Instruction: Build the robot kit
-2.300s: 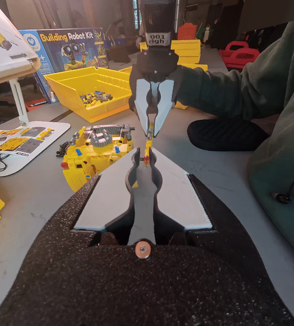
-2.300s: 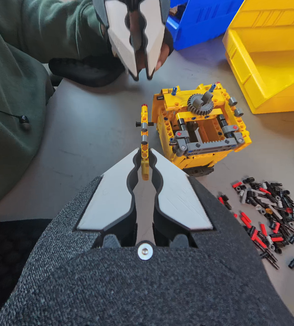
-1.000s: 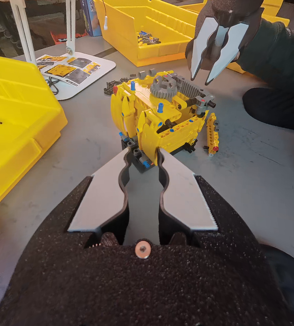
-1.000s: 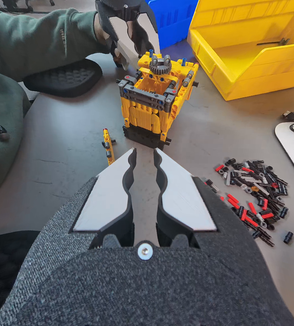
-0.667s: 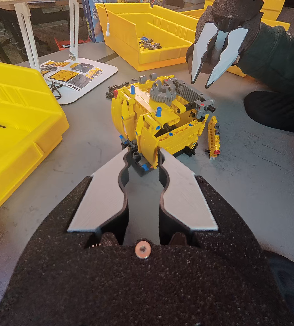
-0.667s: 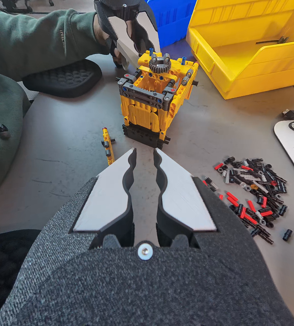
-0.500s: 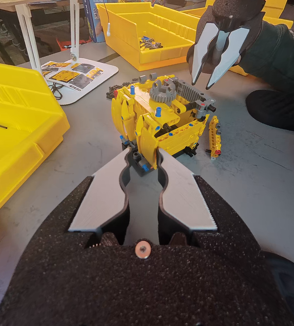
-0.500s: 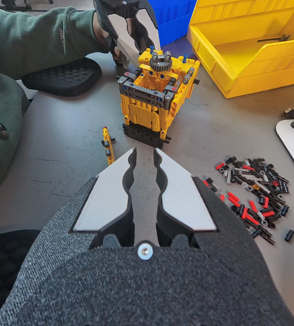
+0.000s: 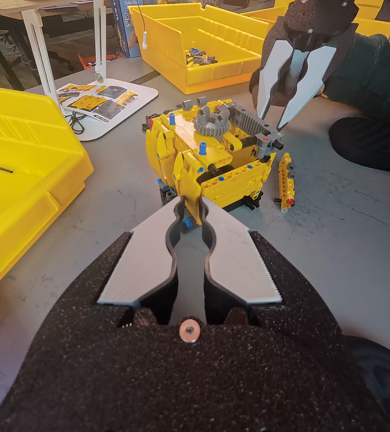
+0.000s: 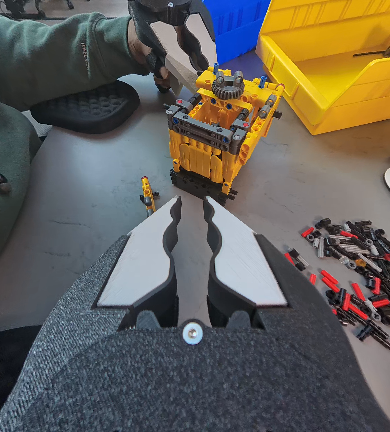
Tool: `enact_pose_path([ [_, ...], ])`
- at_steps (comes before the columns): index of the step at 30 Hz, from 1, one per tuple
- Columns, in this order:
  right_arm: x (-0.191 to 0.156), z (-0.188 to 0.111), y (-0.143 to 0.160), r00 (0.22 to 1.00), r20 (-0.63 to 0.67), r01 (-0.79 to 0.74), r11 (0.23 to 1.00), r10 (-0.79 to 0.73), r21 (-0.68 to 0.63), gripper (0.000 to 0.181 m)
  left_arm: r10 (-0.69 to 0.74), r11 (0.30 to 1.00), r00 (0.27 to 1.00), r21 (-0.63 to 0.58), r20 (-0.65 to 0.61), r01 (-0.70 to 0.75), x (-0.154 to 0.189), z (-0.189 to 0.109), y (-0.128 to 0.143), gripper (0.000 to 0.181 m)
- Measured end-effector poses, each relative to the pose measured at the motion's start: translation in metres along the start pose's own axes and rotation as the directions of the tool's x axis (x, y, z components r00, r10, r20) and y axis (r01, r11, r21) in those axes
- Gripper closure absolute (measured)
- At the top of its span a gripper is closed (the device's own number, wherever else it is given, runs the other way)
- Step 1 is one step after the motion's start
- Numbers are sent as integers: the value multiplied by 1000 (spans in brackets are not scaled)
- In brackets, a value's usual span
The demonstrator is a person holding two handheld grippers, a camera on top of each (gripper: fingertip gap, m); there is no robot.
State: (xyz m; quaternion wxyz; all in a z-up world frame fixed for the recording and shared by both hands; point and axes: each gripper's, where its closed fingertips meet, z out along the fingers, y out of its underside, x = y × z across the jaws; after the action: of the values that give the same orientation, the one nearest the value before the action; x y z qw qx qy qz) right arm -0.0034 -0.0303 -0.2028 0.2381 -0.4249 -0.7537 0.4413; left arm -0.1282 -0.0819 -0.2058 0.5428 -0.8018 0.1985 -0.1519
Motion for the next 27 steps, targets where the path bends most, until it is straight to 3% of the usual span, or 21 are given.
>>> enact_pose_path([
  [6, 1, 16, -3, 999, -44, -23, 1000, 24, 18, 161, 7, 1000, 1000, -5, 0, -7, 2, 0, 0, 170],
  [12, 3, 32, -3, 995, -92, -41, 999, 42, 14, 125, 27, 1000, 999, -16, -33, -27, 11, 2, -1, 166],
  [18, 22, 33, -4, 987, -141, -69, 997, 74, 41, 109, 31, 999, 986, -23, -161, -35, 37, 3, -2, 161],
  [23, 43, 5, 1, 979, -191, -67, 997, 71, 27, 114, 49, 999, 975, 3, -218, -50, 51, -2, -11, 157],
  [27, 80, -41, -23, 936, -343, -48, 994, 79, 98, 119, 18, 983, 991, 183, -131, 6, 27, -28, -53, 158],
])
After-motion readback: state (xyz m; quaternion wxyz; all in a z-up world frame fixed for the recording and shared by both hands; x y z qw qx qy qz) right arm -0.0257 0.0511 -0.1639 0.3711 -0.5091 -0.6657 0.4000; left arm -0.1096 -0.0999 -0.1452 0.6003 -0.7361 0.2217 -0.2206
